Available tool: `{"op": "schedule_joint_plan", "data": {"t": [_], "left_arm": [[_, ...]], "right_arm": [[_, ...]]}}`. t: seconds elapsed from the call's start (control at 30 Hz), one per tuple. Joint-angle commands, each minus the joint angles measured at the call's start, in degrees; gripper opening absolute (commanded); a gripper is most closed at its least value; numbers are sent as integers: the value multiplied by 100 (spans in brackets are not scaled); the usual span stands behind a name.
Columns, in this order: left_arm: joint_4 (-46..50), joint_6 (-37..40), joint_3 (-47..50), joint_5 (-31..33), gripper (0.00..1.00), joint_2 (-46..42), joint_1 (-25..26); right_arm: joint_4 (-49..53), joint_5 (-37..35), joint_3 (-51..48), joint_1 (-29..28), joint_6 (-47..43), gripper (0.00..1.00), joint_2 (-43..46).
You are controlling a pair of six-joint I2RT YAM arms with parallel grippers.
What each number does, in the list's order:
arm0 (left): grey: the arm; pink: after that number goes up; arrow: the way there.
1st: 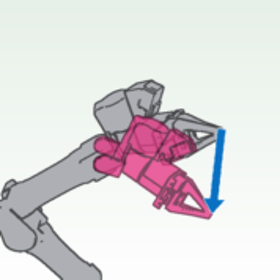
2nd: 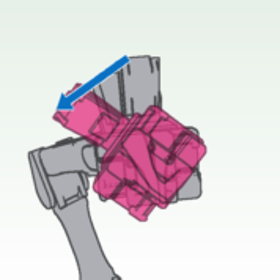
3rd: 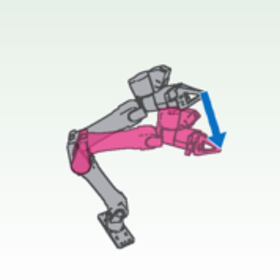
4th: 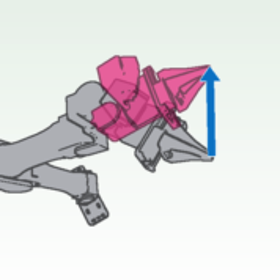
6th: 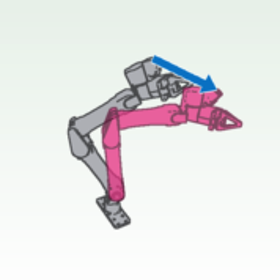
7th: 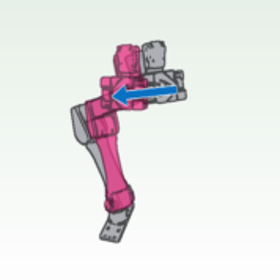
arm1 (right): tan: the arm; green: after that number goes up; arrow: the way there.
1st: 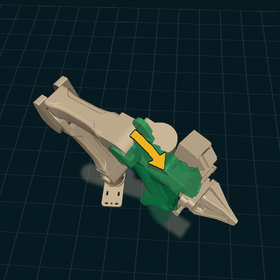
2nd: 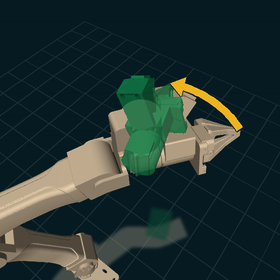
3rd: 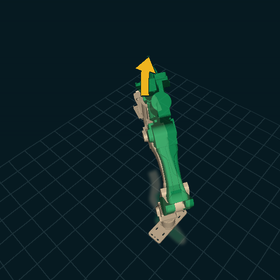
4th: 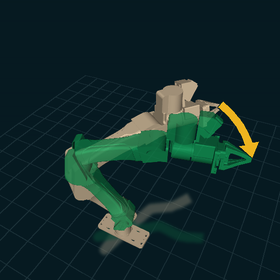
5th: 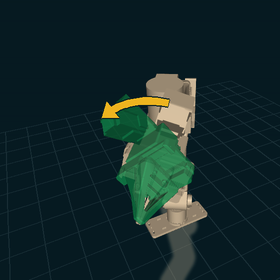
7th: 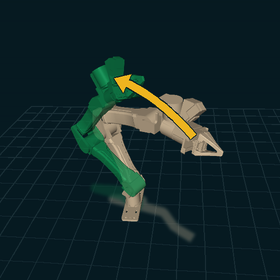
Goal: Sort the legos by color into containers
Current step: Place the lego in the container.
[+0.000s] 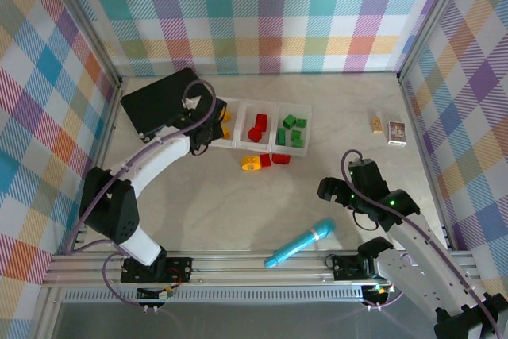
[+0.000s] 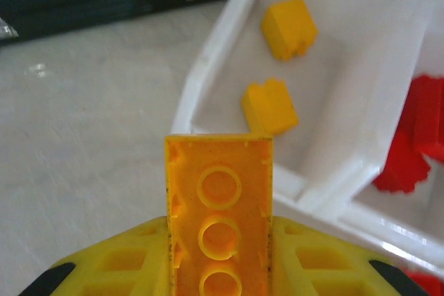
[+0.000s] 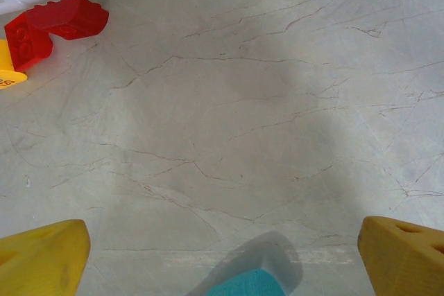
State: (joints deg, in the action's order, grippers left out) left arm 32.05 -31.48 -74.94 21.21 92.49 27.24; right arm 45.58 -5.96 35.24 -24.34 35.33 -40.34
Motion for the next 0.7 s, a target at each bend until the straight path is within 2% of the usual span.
{"op": "schedule_joint_plan", "data": {"t": [0.0, 0.1, 0.2, 0.53, 0.67], "left_arm": [[-547, 776, -381, -413, 32, 327, -96], [-1078, 1080, -421, -666, 33, 607, -123], [-1116, 1188, -736, -690, 33, 1044, -172], [-1465, 1029, -1447, -1247, 34, 2161, -528], [-1562, 850, -1516, -1536, 39, 2416, -714]], "right_arm": [[96, -55, 132, 28, 17, 99, -7], [58, -20, 133, 26, 23, 99, -87], [118, -44, 185, 21, 1, 99, -132], [143, -48, 136, 26, 31, 99, -130], [169, -59, 155, 25, 34, 99, -124]]}}
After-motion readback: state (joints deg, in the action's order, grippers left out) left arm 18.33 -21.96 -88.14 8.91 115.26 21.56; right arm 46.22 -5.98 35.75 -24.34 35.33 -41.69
